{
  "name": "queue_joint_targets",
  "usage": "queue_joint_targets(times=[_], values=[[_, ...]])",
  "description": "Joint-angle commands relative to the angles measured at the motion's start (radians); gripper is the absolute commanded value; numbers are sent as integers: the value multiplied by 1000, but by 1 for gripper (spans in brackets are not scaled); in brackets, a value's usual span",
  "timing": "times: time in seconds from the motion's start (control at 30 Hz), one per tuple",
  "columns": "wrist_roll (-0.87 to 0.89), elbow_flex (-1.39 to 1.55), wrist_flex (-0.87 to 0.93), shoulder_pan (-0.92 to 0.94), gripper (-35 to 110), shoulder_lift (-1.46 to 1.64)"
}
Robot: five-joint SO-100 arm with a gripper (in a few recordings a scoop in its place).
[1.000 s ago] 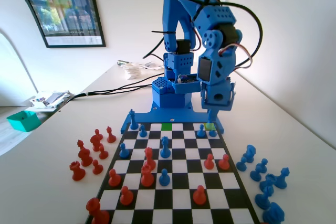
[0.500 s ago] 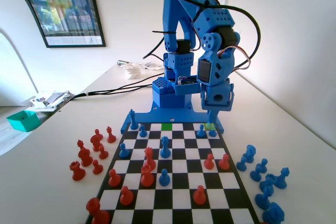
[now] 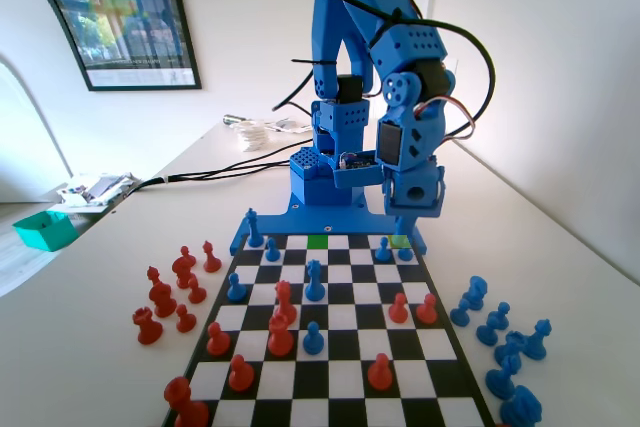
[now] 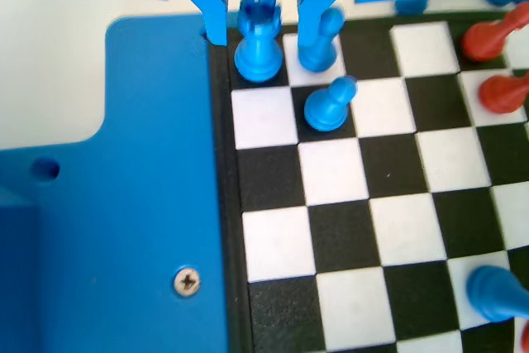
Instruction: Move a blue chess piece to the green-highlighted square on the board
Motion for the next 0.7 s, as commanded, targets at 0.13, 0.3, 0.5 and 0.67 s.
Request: queue_joint_targets(times=[0.13, 0.3, 0.5, 0.67], values=[[-9, 25, -34, -11, 15, 11], [-14, 58, -92, -12, 15, 9], [-32, 69, -112, -6, 12, 9], [-43, 81, -132, -6, 9, 9]])
